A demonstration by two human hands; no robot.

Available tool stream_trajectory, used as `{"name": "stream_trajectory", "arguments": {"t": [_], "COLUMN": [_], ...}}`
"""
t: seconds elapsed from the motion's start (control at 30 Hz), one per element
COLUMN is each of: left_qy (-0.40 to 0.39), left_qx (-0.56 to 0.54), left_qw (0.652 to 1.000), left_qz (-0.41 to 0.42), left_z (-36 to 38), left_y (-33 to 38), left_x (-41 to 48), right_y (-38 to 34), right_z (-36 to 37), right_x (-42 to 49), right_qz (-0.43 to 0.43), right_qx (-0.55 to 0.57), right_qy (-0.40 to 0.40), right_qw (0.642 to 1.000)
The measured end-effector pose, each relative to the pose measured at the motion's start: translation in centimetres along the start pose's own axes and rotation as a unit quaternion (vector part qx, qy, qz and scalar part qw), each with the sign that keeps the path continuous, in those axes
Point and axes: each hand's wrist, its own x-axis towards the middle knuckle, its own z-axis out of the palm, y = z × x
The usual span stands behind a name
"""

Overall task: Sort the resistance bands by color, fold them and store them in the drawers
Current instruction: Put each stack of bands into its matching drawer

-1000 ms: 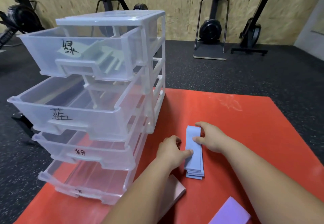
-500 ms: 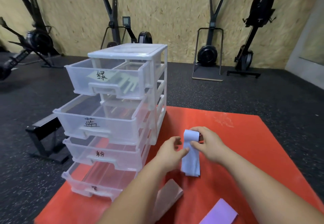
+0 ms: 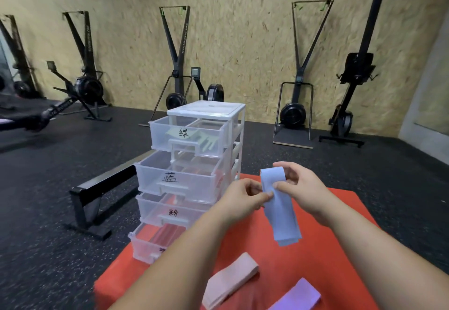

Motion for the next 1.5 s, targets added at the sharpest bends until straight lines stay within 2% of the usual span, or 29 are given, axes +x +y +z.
{"name": "stream_trajectory", "arguments": {"t": [0.27, 0.5, 0.7, 0.8, 0.87, 0.97, 1.13, 1.27, 1.5], "left_qy": [0.089, 0.189, 0.198, 0.212, 0.244, 0.299, 0.304, 0.31, 0.358], "left_qx": [-0.089, -0.153, -0.177, -0.167, -0.125, 0.024, 0.17, 0.219, 0.235], "left_qw": [0.992, 0.97, 0.964, 0.963, 0.961, 0.953, 0.936, 0.925, 0.904], "left_qz": [0.013, 0.027, 0.023, -0.008, -0.02, -0.034, -0.051, -0.027, 0.012], "left_z": [-3.7, -9.6, -14.2, -16.5, -17.9, -19.5, -19.7, -19.2, -18.2], "left_y": [3.9, 4.0, 2.5, 1.2, -0.4, -3.3, -6.9, -9.1, -10.3], "left_x": [-4.8, -7.1, -8.3, -8.4, -8.1, -7.6, -6.1, -5.0, -4.1], "right_y": [-5.8, -7.6, -9.8, -11.0, -11.8, -12.2, -11.2, -10.3, -9.5], "right_z": [3.9, 9.1, 13.8, 15.5, 16.0, 16.8, 17.8, 17.9, 17.7], "right_x": [-2.2, -1.5, 1.3, 3.7, 5.8, 9.3, 13.8, 15.7, 18.6], "right_qz": [-0.005, -0.003, -0.023, -0.025, -0.026, 0.005, 0.024, 0.017, -0.012], "right_qx": [0.105, 0.066, 0.022, -0.025, -0.07, -0.121, -0.214, -0.247, -0.347], "right_qy": [-0.05, -0.103, -0.089, -0.103, -0.112, -0.14, -0.218, -0.258, -0.236], "right_qw": [0.993, 0.992, 0.995, 0.994, 0.991, 0.983, 0.952, 0.934, 0.908]}}
